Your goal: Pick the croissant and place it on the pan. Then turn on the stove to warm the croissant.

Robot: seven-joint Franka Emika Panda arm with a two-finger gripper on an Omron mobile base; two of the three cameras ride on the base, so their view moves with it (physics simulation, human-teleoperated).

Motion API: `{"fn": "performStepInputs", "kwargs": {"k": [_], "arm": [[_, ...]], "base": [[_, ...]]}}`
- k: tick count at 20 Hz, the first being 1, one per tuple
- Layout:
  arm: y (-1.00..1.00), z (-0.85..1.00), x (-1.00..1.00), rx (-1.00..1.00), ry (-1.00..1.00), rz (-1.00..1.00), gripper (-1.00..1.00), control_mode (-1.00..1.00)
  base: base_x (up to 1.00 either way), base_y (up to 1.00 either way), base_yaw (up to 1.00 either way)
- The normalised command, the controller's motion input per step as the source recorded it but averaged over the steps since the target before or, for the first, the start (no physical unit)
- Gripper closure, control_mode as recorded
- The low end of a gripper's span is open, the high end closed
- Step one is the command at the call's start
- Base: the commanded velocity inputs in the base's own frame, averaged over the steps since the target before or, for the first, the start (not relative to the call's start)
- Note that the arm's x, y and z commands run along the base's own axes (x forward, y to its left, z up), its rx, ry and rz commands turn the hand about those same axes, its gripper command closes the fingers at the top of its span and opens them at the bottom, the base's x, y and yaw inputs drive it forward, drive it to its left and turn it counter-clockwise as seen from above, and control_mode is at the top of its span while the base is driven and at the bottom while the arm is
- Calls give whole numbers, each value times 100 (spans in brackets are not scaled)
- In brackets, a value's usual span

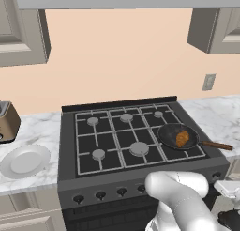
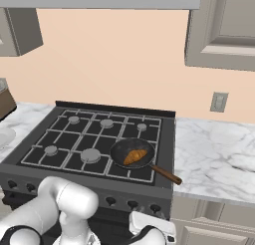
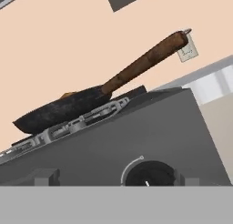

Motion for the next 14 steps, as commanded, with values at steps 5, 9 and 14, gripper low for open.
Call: {"fn": "performStepInputs", "kwargs": {"k": [5,9,14], "arm": [[-2,-13,11,0,0,-2,-100,-100],[0,-20,8,0,0,-1,-100,-100],[-2,-12,15,0,0,-2,-100,-100]], "base": [[0,0,0],[0,0,0],[0,0,0]]}}
